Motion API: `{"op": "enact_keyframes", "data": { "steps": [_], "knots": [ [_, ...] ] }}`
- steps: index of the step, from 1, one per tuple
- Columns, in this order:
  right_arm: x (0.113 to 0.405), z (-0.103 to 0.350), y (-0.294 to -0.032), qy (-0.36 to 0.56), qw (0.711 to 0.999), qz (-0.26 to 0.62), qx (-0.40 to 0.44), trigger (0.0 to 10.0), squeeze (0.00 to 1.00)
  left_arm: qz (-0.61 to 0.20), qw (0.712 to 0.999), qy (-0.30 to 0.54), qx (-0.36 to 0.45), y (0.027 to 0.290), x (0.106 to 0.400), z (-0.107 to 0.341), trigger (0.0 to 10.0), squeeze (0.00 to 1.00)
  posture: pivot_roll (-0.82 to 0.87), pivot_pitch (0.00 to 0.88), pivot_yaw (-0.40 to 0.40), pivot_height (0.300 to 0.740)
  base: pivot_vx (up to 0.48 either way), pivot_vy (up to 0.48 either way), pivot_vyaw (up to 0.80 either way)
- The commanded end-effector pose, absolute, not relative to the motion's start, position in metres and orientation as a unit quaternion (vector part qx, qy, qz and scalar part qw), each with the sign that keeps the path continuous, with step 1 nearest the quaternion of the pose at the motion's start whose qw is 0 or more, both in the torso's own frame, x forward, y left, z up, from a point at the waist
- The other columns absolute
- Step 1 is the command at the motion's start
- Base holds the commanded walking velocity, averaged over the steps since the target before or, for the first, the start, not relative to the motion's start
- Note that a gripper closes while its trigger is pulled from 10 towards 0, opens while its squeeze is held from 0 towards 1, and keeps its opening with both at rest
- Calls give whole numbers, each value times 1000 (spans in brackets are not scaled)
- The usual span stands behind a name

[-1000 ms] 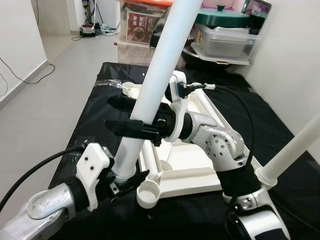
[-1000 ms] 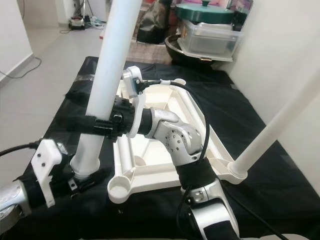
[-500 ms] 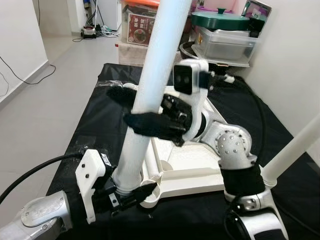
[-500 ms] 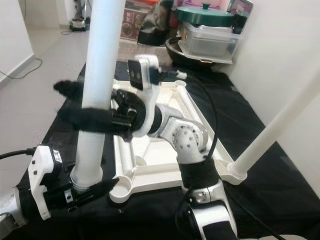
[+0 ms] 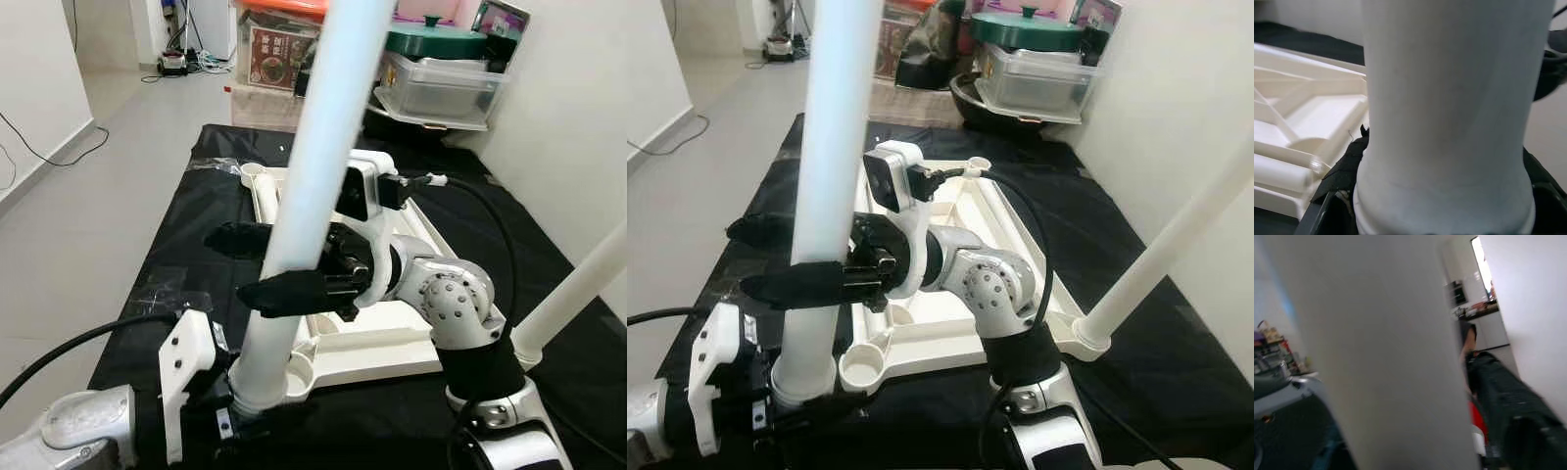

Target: Building children table

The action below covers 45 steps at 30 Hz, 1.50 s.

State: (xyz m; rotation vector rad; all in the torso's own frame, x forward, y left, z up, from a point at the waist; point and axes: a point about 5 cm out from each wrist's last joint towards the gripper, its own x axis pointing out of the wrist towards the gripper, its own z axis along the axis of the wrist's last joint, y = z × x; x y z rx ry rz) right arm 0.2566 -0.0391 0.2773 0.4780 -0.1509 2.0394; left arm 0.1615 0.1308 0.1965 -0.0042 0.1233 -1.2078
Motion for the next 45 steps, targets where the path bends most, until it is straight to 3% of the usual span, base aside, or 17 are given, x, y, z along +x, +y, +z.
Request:
{"op": "enact_keyframes", "data": {
  "steps": [1,15,16,17,18,19,25,28,29,30,32,33,34,35,36,39,45],
  "knots": [
    [253,277,-38,-57,488,851,188,0,0,-594,800,85,2,128,153,194,10000,0,175,0,-121,714,0,0,0],
    [251,270,-42,-36,475,858,191,0,0,-587,801,117,27,150,153,191,10000,0,176,0,-120,714,0,0,0],
    [252,269,-43,-34,479,855,196,0,0,-569,815,101,38,155,159,193,10000,898,176,0,-120,714,0,0,0],
    [252,269,-43,-34,479,855,196,0,0,-569,815,101,38,155,159,193,10000,898,176,0,-120,714,0,0,0],
    [252,268,-44,-33,485,851,200,0,0,-536,838,83,56,161,169,194,10000,1000,174,0,-121,714,0,0,0],
    [255,267,-45,-35,498,842,208,0,0,-488,868,56,68,169,181,197,10000,1000,175,0,-123,714,0,0,0],
    [268,268,-46,-48,542,812,212,0,0,-462,885,39,44,175,181,204,10000,1000,175,0,-123,714,0,0,0],
    [300,270,-54,-70,638,740,203,0,0,-451,892,29,17,179,170,213,10000,1000,182,0,-128,714,0,0,0],
    [300,270,-54,-70,638,740,203,0,0,-451,892,29,17,179,170,213,10000,1000,182,0,-128,714,0,0,0],
    [321,268,-64,-80,703,686,170,0,0,-438,898,35,1,183,163,212,10000,1000,190,0,-131,714,0,0,0],
    [329,266,-69,-84,724,668,152,0,0,-433,901,39,-8,186,160,209,10000,1000,197,0,-134,714,0,0,0],
    [335,266,-75,-81,741,650,146,0,0,-433,900,46,-9,188,156,206,10000,380,197,0,-134,714,0,0,0],
    [335,266,-75,-81,741,650,146,0,0,-433,900,46,-9,188,156,206,10000,380,197,0,-134,714,0,0,0],
    [348,268,-84,-80,774,611,147,0,0,-417,907,54,-1,192,153,201,10000,0,199,0,-134,714,0,0,0],
    [348,268,-84,-80,774,611,147,0,0,-417,907,54,-1,192,153,201,10000,0,199,0,-134,714,0,0,0],
    [377,276,-114,-95,859,475,165,0,0,-269,961,49,31,214,165,189,10000,0,208,0,-134,714,0,0,0],
    [387,281,-122,-114,893,384,206,0,0,-74,997,5,-24,227,193,185,10000,0,199,0,-130,714,0,0,0]
  ]
}}
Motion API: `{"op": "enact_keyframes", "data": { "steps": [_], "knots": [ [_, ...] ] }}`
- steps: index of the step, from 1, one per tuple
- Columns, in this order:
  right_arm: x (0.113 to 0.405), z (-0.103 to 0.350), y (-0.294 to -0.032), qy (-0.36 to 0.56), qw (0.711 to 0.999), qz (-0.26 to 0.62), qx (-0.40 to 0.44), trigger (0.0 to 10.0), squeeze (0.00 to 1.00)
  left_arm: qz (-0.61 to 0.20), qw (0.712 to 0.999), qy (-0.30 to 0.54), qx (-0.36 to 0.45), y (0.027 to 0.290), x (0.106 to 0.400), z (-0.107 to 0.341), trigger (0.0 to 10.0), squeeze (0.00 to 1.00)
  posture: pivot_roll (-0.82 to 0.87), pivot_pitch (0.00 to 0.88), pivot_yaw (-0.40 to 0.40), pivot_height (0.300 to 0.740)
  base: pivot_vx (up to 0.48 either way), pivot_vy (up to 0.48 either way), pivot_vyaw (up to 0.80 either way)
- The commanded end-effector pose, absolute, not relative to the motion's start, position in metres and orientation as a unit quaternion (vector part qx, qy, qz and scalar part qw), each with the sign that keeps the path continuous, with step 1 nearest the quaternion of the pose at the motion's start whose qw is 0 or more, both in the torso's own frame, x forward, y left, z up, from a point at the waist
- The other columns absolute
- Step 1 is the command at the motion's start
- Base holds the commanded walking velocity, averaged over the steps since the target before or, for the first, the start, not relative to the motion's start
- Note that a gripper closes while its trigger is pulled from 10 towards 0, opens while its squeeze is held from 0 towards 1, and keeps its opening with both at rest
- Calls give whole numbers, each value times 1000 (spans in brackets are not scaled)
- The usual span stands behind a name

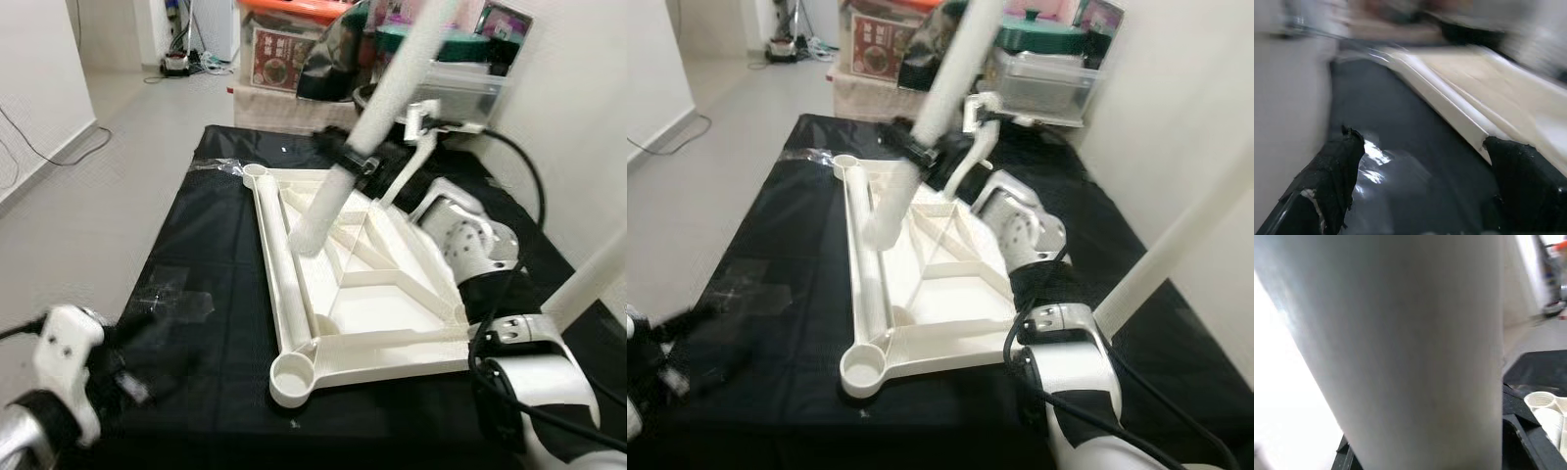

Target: Building children table

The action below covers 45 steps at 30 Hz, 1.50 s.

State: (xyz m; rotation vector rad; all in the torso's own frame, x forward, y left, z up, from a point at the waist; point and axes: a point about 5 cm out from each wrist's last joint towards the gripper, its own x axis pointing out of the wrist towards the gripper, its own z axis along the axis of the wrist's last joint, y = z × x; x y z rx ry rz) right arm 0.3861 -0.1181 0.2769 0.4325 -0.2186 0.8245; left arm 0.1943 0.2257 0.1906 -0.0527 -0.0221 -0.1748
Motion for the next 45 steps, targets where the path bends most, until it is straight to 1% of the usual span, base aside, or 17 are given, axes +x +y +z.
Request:
{"op": "enact_keyframes", "data": {
  "steps": [1,2,3,5,6,7,16,20,22,26,28,29,30,34,35,40,45],
  "knots": [
    [382,284,-115,-127,879,403,221,3216,0,-62,998,-7,-31,219,199,186,10000,0,198,0,-130,714,0,0,0],
    [382,284,-115,-127,879,403,221,3216,0,-62,998,-7,-31,219,199,186,10000,0,198,0,-130,714,0,0,0],
    [380,284,-110,-132,872,417,220,4353,0,-69,997,-5,-33,215,200,185,10000,0,197,0,-126,714,0,0,0],
    [380,284,-110,-132,872,417,220,4353,0,-69,997,-5,-33,215,200,185,10000,0,197,0,-126,714,0,0,0],
    [377,282,-104,-134,866,432,213,9804,0,-70,997,-2,-39,213,201,182,10000,0,197,0,-126,714,0,0,0],
    [376,280,-99,-133,863,441,207,10000,0,-71,997,-3,-43,211,203,180,10000,0,189,0,-115,714,0,0,0],
    [378,272,-93,-126,869,429,214,10000,0,-56,997,-3,-46,209,209,177,10000,0,188,0,-111,714,0,0,0],
    [378,271,-90,-123,871,424,217,10000,0,-80,996,2,-29,201,210,175,10000,0,189,0,-114,714,0,0,0],
    [376,271,-83,-120,870,425,221,10000,0,-113,994,6,-10,191,212,174,10000,0,190,0,-116,714,0,0,0],
    [367,272,-65,-118,857,446,230,10000,0,-147,989,3,2,179,220,175,10000,0,185,0,-117,714,0,0,0],
    [367,272,-65,-118,857,446,230,10000,0,-147,989,3,2,179,220,175,10000,0,185,0,-117,714,0,0,0],
    [355,274,-45,-117,837,478,237,10000,0,-164,986,-5,7,170,230,178,10000,0,179,0,-115,714,0,0,0],
    [355,274,-45,-117,837,478,237,10000,0,-164,986,-5,7,170,230,178,10000,0,179,0,-115,714,0,0,0],
    [331,278,-18,-117,802,535,240,10000,0,-165,986,-17,9,165,244,183,10000,0,167,0,-109,714,0,0,0],
    [331,278,-18,-117,802,535,240,10000,0,-165,986,-17,9,165,244,183,10000,0,167,0,-109,714,0,0,0],
    [312,277,-1,-110,777,573,237,10000,0,-161,986,-32,-1,161,251,187,10000,0,161,0,-111,714,0,0,0],
    [304,274,5,-104,770,584,236,10000,0,-165,986,-38,-6,155,257,189,10000,0,164,0,-115,714,0,0,0]
  ]
}}
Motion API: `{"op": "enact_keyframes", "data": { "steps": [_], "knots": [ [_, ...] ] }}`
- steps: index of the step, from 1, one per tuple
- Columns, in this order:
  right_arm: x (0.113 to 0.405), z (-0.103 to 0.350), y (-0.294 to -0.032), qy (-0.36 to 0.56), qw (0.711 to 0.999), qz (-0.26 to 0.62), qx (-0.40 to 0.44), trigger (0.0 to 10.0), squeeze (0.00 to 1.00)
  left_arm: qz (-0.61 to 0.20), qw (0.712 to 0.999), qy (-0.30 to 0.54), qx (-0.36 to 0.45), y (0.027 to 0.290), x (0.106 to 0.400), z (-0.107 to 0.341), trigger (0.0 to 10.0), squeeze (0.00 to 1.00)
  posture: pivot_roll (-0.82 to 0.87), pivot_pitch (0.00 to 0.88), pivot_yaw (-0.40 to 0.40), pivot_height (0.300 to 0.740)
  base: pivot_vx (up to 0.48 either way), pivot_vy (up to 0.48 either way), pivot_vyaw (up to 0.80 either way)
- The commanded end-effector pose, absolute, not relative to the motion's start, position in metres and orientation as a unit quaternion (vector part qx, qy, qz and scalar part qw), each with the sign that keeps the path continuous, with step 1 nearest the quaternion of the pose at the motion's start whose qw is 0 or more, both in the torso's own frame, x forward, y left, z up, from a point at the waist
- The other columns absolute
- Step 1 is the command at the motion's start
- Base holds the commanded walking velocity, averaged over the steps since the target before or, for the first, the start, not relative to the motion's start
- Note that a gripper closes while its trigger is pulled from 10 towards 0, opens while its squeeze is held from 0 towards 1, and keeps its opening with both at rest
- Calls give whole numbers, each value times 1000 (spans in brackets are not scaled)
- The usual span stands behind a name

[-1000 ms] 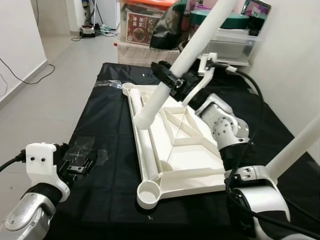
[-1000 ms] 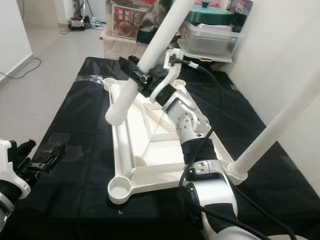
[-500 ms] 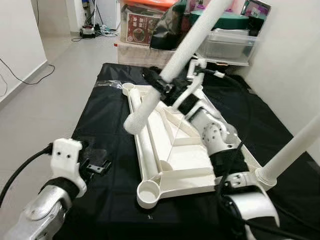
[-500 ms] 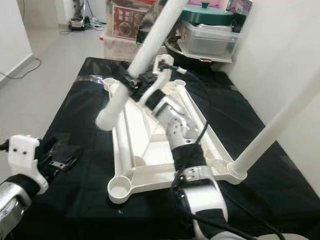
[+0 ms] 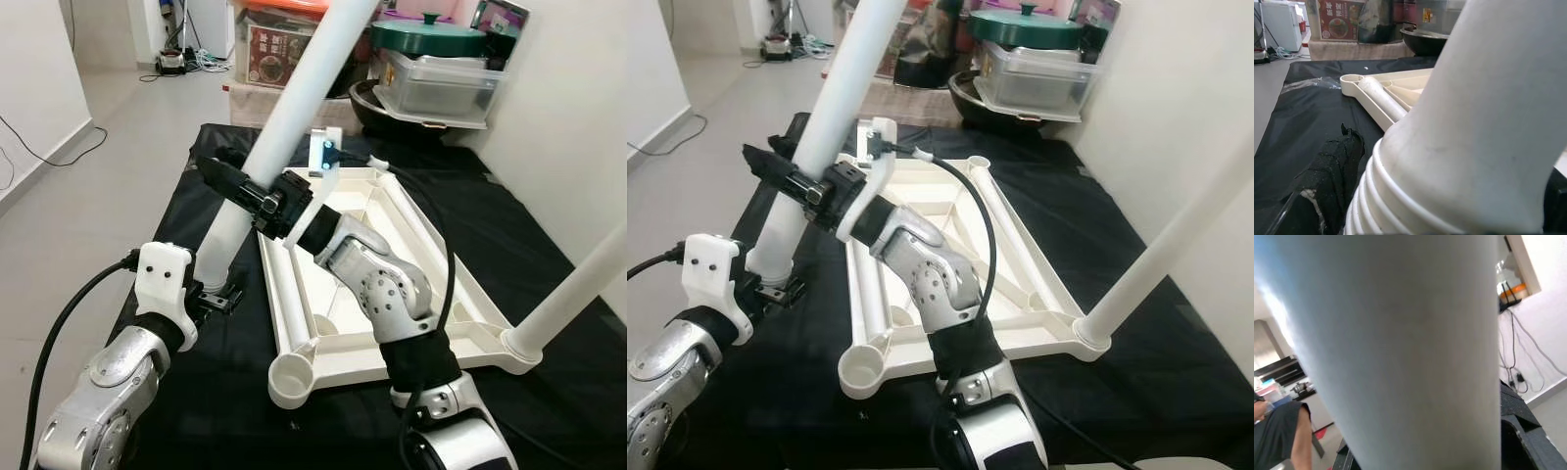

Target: Building children table

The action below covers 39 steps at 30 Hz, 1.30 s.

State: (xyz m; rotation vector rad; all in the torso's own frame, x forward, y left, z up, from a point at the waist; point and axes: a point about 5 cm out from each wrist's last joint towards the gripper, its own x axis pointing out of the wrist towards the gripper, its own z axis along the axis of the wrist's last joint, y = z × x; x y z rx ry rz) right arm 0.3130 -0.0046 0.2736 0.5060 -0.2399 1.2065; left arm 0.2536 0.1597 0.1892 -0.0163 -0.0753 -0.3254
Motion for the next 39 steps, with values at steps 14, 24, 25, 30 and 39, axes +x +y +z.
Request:
{"op": "enact_keyframes", "data": {
  "steps": [14,24,25,30,39],
  "knots": [
    [292,269,13,-100,770,593,213,10000,0,-176,983,-32,35,143,267,188,10000,0,166,0,-108,714,0,0,0],
    [289,271,13,-109,770,597,198,10000,0,-144,979,-2,141,151,272,177,8353,0,171,0,-110,714,0,0,0],
    [289,271,13,-109,770,597,198,10000,0,-141,979,-2,148,151,273,177,8039,0,171,0,-110,714,0,0,0],
    [288,272,13,-110,770,596,198,10000,0,-131,980,-11,146,152,274,177,8941,0,171,0,-110,714,0,0,0],
    [287,272,14,-113,770,596,197,10000,0,-135,976,-62,162,147,274,187,0,0,165,0,-108,714,0,0,0]
  ]
}}
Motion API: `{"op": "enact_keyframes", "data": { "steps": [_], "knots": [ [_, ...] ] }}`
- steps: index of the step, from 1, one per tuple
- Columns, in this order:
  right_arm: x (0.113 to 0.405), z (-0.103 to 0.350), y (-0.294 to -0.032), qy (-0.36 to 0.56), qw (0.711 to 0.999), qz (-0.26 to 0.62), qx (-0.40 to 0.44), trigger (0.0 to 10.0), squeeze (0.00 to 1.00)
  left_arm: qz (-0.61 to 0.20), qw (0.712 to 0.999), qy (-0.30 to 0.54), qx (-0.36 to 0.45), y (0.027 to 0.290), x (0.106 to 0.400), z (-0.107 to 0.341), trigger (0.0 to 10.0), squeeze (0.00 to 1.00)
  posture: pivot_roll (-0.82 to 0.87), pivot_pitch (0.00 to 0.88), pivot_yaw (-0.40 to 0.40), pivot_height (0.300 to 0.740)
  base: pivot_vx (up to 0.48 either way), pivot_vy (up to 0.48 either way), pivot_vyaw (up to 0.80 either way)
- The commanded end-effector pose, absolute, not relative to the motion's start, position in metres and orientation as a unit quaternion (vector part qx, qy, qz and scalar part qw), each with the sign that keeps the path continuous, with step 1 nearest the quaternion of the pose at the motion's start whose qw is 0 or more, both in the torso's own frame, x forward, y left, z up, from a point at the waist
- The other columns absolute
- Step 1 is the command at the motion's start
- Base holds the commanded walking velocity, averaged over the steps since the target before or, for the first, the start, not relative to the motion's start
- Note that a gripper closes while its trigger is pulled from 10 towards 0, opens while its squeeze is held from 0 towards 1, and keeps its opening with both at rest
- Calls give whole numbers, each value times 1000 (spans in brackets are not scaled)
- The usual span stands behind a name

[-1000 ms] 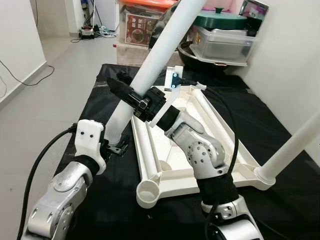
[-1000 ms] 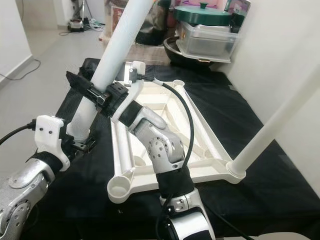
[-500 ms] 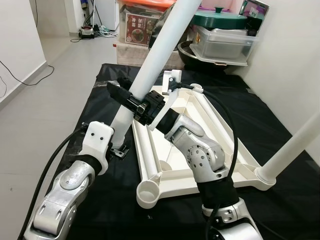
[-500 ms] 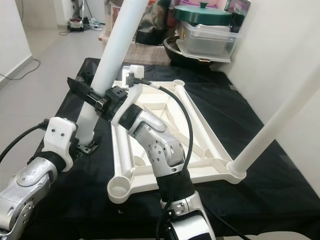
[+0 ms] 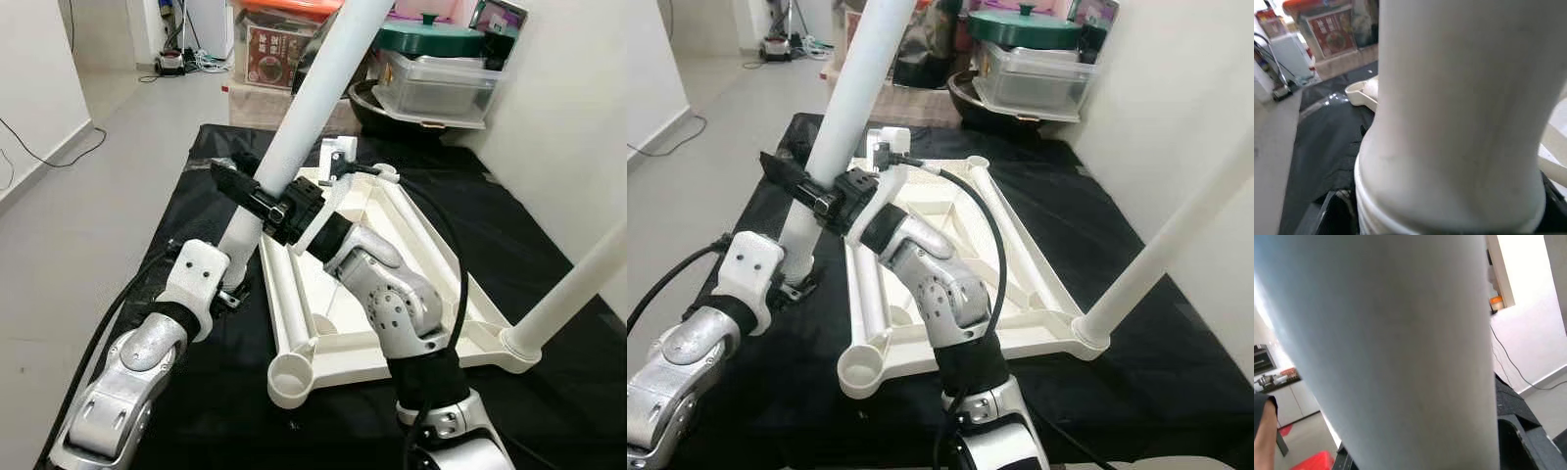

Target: Building children table

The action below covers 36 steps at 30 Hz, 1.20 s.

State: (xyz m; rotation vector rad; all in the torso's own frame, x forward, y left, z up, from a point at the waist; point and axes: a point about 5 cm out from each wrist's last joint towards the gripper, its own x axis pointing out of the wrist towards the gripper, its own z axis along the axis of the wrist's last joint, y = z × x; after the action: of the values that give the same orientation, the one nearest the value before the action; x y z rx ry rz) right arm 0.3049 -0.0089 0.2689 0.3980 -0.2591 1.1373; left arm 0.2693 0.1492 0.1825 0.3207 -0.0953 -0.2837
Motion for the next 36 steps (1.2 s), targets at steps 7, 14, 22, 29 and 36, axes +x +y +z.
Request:
{"op": "enact_keyframes", "data": {
  "steps": [7,14,22,29,36],
  "knots": [
    [287,270,16,-107,771,596,199,10000,0,-130,971,-74,186,148,275,190,0,0,170,0,-110,714,0,0,0],
    [291,269,11,-108,769,601,186,10000,0,-220,963,-42,147,136,258,185,10000,0,172,0,-111,714,0,0,0],
    [283,277,-12,-129,684,692,192,10000,0,-352,929,-11,113,130,217,179,10000,0,184,0,-108,714,0,0,0],
    [276,285,-26,-143,625,752,152,10000,0,-415,902,37,117,137,186,170,10000,0,192,0,-113,714,0,0,0],
    [259,271,-31,-116,565,810,107,10000,0,-461,876,73,124,145,173,169,10000,0,195,0,-124,714,0,0,0]
  ]
}}
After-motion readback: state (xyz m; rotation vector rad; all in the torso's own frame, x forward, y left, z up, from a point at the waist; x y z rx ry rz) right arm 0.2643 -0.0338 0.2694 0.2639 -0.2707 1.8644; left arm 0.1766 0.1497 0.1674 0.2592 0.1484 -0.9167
